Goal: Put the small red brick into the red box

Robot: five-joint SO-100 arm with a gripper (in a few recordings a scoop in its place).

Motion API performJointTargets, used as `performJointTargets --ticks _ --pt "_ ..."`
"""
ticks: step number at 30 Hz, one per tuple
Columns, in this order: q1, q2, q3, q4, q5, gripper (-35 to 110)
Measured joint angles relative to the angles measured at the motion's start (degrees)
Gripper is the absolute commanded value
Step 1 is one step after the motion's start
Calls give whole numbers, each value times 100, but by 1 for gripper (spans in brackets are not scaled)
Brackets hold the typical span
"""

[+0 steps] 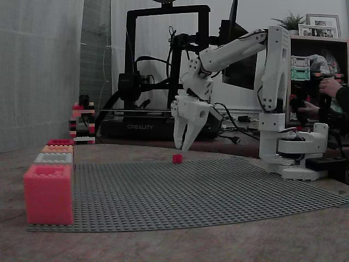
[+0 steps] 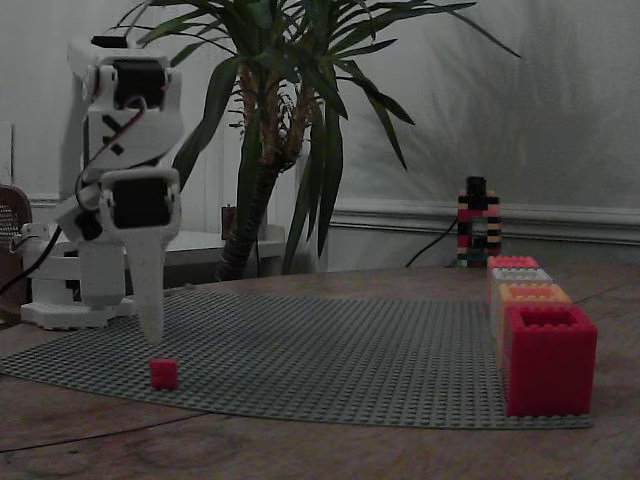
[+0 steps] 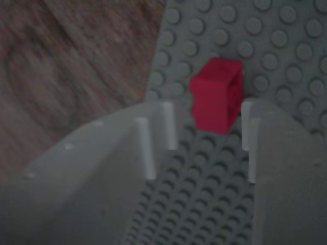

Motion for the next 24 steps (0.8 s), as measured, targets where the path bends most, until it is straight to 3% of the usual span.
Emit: performJointTargets --ticks 24 --pt "0 -615 -246 -9 -255 15"
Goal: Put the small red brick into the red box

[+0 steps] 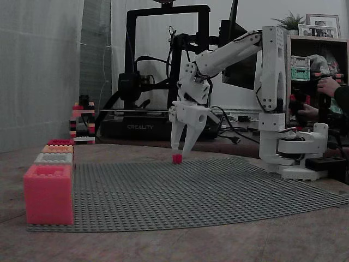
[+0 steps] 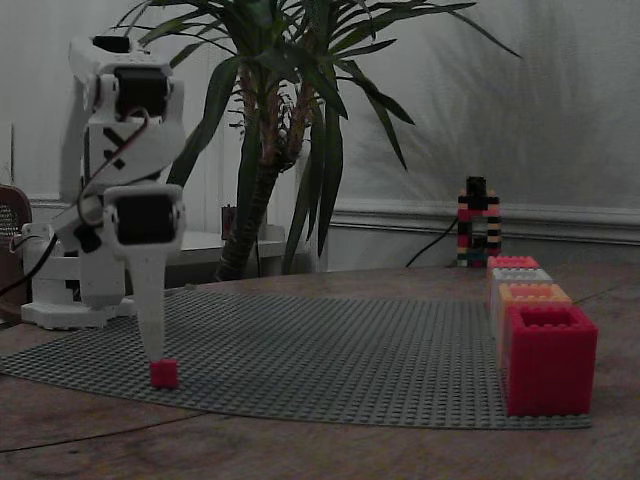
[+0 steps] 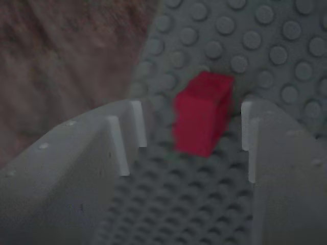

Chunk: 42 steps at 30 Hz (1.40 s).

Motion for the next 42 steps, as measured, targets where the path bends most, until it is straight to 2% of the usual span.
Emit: performJointTargets --ticks 9,20,28,38,42 --pt "9 -202 -79 -193 0 13" --pt "9 -378 -88 -439 -18 2" --pt "9 -387 -229 -536 79 1" --pt "-668 -396 -1925 -527 -141 1" --pt "-1143 -466 -2865 -1072 -448 0"
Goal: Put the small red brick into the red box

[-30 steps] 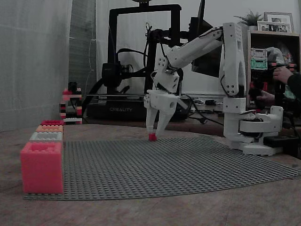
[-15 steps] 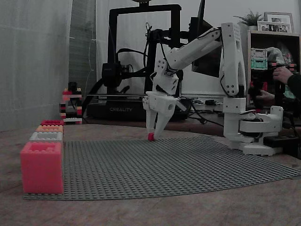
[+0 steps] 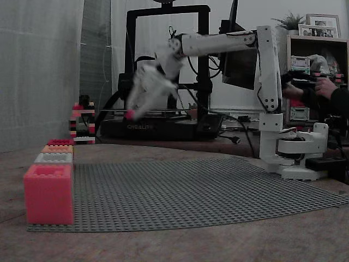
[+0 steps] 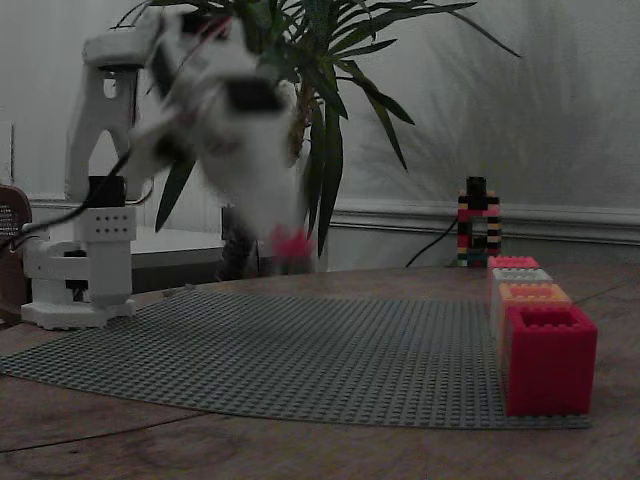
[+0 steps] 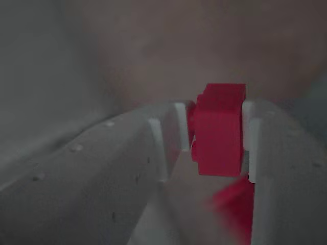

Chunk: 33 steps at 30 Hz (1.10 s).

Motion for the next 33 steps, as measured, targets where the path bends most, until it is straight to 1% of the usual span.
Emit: performJointTargets --ticks 5,11,19,25,28,33 --pt "-571 -879 -1213 -791 -413 0" --pt "-1002 -2109 -2391 -800 -431 0" --pt "-1345 -3577 -3973 -211 -141 0" --pt "-1547 -4166 -4860 290 -53 0" --pt "-1573 -4333 -5124 475 18 0" --pt "-1582 -4535 -5265 483 53 0"
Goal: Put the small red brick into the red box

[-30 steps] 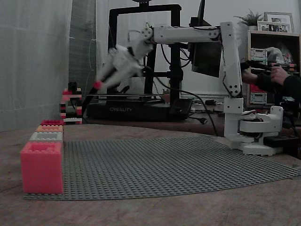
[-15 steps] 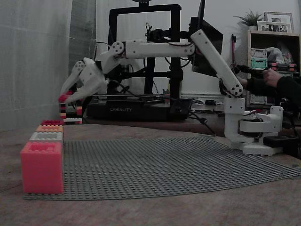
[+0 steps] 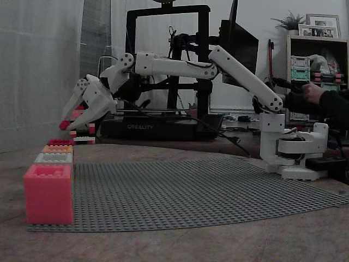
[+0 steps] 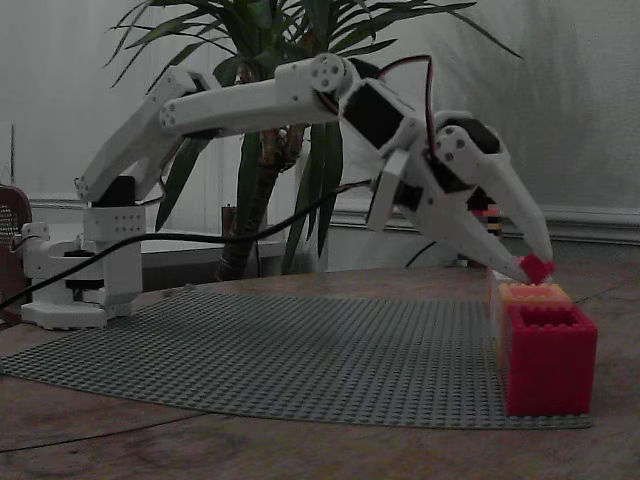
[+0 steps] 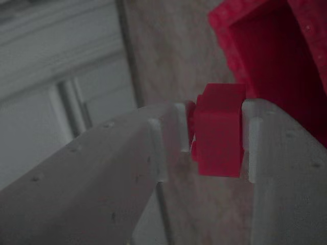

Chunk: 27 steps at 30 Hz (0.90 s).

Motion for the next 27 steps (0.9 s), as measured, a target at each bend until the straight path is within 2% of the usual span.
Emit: performJointTargets --ticks 8,13,21,23,25,27 --pt "0 -519 -615 202 185 1" --pt "0 -686 -888 352 193 9" --pt "0 -738 -1046 501 193 12" --pt "0 -738 -1046 536 193 10" --pt "0 -738 -1046 598 193 0" --pt "0 -738 -1046 659 193 0"
